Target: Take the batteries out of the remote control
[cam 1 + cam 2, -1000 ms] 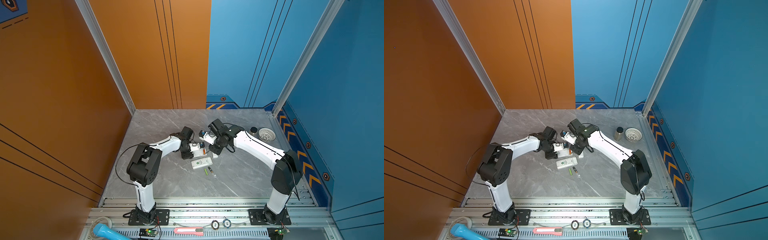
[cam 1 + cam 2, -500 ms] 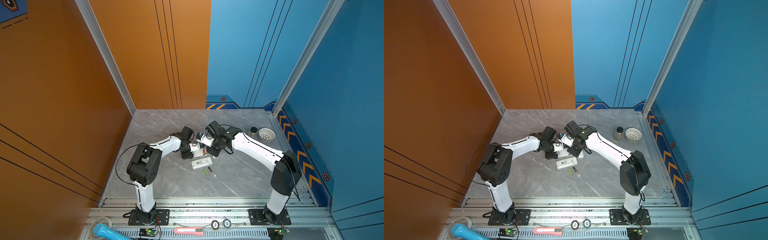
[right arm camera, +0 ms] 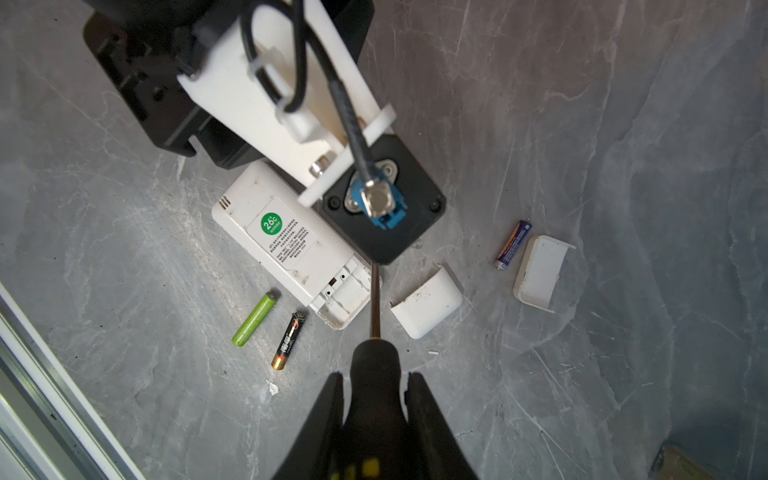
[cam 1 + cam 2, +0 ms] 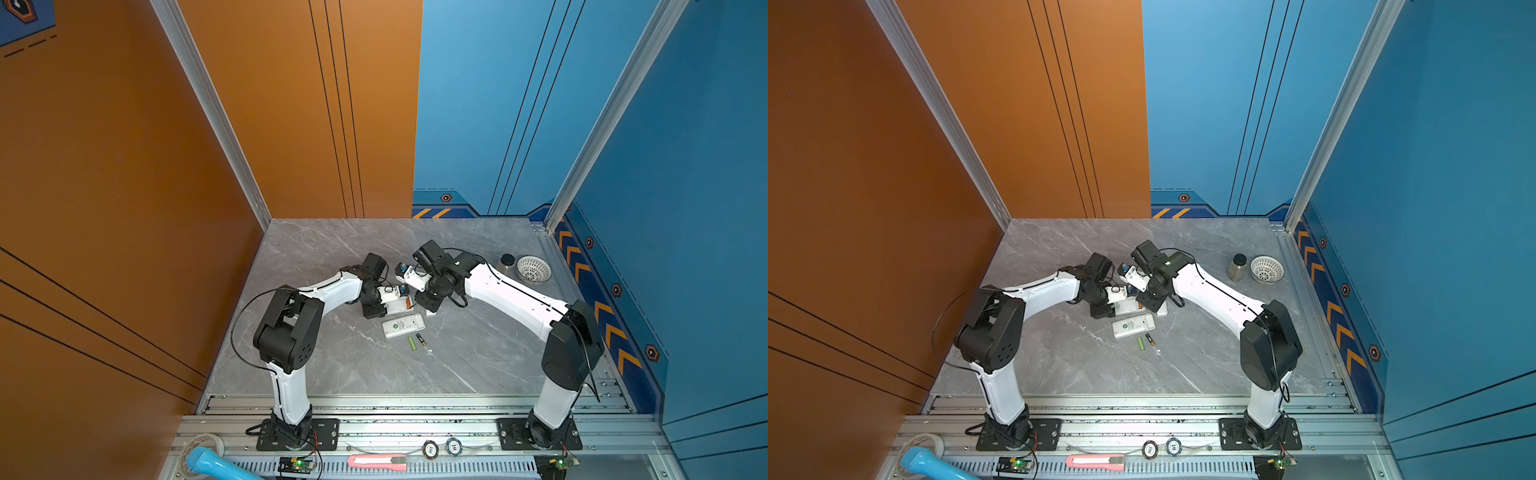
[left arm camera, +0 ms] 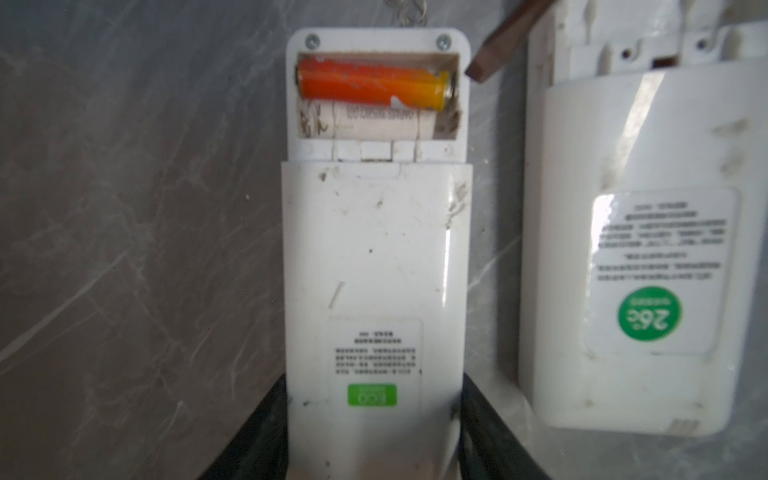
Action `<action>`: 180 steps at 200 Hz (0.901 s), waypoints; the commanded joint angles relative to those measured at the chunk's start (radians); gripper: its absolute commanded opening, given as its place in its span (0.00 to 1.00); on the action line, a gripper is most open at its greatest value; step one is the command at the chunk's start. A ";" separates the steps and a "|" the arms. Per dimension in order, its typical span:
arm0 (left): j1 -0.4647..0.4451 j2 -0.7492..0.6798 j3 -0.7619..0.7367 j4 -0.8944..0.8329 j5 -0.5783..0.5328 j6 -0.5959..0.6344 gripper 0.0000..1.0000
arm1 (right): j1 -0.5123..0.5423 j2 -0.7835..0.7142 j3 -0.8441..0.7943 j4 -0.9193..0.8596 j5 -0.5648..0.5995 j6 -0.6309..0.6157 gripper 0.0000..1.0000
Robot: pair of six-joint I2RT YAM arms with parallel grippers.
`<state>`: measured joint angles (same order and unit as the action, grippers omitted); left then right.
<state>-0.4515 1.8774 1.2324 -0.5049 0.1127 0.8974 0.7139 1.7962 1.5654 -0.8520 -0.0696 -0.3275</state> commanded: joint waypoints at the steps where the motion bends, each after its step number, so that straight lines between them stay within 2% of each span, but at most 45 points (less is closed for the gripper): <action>1: 0.005 -0.006 0.021 -0.021 -0.001 -0.012 0.00 | -0.005 0.007 0.018 0.008 0.021 0.030 0.00; 93: 0.007 -0.003 0.027 -0.021 0.005 -0.016 0.00 | -0.006 0.047 0.027 0.008 0.044 0.054 0.00; 180: 0.006 -0.005 0.024 -0.021 0.003 -0.018 0.00 | -0.041 0.035 0.036 0.014 0.002 0.084 0.00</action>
<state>-0.4515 1.8774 1.2346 -0.5049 0.1112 0.8906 0.6834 1.8198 1.5780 -0.8516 -0.0586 -0.2680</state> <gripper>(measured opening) 0.571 0.272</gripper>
